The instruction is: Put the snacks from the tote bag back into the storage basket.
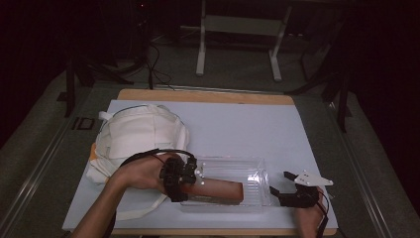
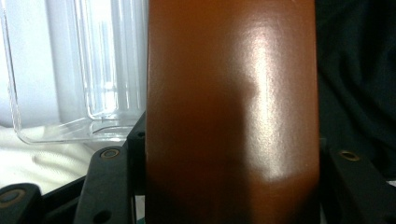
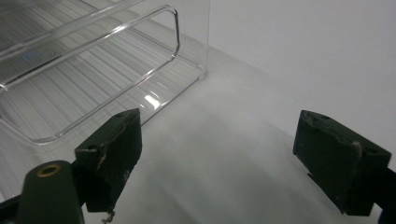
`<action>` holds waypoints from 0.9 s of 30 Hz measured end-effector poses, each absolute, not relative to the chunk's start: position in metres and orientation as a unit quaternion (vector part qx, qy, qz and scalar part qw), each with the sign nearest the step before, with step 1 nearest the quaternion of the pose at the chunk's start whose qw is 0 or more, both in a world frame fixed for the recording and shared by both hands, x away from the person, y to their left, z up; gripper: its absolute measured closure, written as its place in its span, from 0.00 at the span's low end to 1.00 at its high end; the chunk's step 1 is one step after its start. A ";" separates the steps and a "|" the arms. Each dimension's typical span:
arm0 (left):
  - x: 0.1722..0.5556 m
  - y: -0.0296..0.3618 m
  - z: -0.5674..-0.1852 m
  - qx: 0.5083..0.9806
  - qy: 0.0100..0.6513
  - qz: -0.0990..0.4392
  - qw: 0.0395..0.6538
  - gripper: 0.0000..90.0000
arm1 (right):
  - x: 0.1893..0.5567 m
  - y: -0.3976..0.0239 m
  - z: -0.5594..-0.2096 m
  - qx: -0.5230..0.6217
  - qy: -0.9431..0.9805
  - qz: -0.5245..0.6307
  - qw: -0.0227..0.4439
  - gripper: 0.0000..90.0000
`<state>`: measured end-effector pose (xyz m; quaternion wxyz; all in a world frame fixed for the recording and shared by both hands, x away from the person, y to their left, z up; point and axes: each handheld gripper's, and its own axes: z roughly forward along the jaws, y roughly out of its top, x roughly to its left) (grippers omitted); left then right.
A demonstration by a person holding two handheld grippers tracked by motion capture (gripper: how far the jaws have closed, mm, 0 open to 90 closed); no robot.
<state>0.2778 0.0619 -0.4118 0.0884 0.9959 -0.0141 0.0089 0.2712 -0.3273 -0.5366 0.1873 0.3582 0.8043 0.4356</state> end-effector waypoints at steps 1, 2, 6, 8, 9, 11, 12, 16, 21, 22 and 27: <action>0.277 0.061 -0.412 0.996 -0.012 0.007 0.088 0.48 | 0.271 -0.327 -0.537 0.358 0.804 0.436 0.187 0.17; 0.278 0.060 -0.412 0.996 -0.014 0.008 0.089 0.48 | 0.271 -0.327 -0.537 0.358 0.804 0.436 0.187 0.17; 0.277 0.055 -0.413 0.996 -0.019 0.008 0.089 0.48 | 0.271 -0.327 -0.537 0.358 0.805 0.436 0.186 0.17; 0.277 0.054 -0.413 0.996 -0.017 0.007 0.089 0.48 | 0.272 -0.327 -0.537 0.358 0.805 0.436 0.186 0.17; 0.277 0.053 -0.413 0.996 -0.016 0.006 0.088 0.48 | 0.272 -0.327 -0.537 0.358 0.805 0.436 0.186 0.17; 0.277 0.051 -0.413 0.996 -0.019 0.008 0.089 0.48 | 0.272 -0.327 -0.537 0.358 0.805 0.436 0.186 0.17; 0.277 0.050 -0.413 0.996 -0.019 0.008 0.088 0.48 | 0.272 -0.327 -0.537 0.358 0.805 0.436 0.186 0.17; 0.277 0.048 -0.414 0.996 -0.019 0.008 0.089 0.48 | 0.272 -0.327 -0.537 0.359 0.805 0.436 0.185 0.17; 0.278 0.046 -0.415 0.996 -0.019 0.007 0.087 0.48 | 0.272 -0.327 -0.537 0.359 0.805 0.435 0.185 0.17; 0.277 0.045 -0.416 0.996 -0.019 0.006 0.088 0.48 | 0.272 -0.327 -0.537 0.359 0.805 0.436 0.185 0.17; 0.279 0.042 -0.418 0.996 -0.021 0.004 0.085 0.48 | 0.272 -0.327 -0.537 0.359 0.805 0.436 0.184 0.17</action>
